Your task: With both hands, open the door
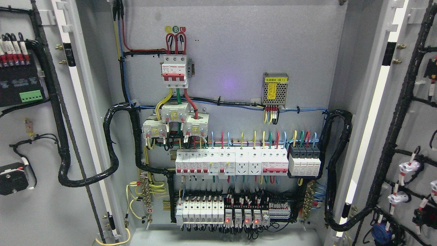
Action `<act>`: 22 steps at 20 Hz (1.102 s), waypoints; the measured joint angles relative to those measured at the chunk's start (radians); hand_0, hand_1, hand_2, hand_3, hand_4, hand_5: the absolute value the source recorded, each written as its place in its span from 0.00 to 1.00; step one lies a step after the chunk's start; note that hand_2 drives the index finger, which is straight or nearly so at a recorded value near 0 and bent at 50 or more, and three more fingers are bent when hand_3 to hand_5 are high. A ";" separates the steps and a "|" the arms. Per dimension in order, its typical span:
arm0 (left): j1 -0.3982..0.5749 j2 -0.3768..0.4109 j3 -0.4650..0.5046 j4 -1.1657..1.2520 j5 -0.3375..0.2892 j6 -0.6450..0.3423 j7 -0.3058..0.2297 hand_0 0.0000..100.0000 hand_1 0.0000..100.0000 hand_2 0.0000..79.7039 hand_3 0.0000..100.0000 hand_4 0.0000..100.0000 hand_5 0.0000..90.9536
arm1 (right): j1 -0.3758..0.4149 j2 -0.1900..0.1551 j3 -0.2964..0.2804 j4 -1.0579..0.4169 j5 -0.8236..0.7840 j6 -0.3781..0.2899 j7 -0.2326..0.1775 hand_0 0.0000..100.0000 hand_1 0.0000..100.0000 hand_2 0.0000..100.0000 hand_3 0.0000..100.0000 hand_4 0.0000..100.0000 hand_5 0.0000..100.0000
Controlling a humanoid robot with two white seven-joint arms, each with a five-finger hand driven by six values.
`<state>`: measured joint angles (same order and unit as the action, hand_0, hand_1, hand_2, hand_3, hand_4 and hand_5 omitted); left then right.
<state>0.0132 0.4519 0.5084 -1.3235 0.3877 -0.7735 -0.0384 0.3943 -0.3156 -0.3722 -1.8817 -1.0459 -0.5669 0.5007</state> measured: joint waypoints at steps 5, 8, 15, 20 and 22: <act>0.059 -0.019 -0.099 -0.107 -0.023 0.000 0.008 0.00 0.00 0.00 0.00 0.00 0.00 | 0.007 0.000 -0.008 0.009 -0.003 -0.004 0.002 0.00 0.00 0.00 0.00 0.00 0.00; 0.090 -0.047 -0.172 -0.169 -0.069 0.000 0.008 0.00 0.00 0.00 0.00 0.00 0.00 | 0.016 -0.001 -0.008 0.008 -0.003 -0.006 0.004 0.00 0.00 0.00 0.00 0.00 0.00; 0.202 -0.171 -0.362 -0.269 -0.274 0.000 0.007 0.00 0.00 0.00 0.00 0.00 0.00 | 0.035 -0.017 0.021 -0.030 -0.002 -0.006 0.010 0.00 0.00 0.00 0.00 0.00 0.00; 0.267 -0.271 -0.484 -0.239 -0.435 0.000 0.005 0.00 0.00 0.00 0.00 0.00 0.00 | 0.053 -0.031 0.112 -0.064 0.011 -0.007 0.021 0.00 0.00 0.00 0.00 0.00 0.00; 0.278 -0.301 -0.520 -0.181 -0.475 0.000 0.004 0.00 0.00 0.00 0.00 0.00 0.00 | 0.077 -0.036 0.166 -0.067 0.041 -0.007 0.021 0.00 0.00 0.00 0.00 0.00 0.00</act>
<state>0.2916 0.1505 -0.0117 -1.5044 -0.0877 -0.7735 -0.0344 0.4716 -0.3518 -0.2066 -1.9491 -1.0048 -0.5735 0.5217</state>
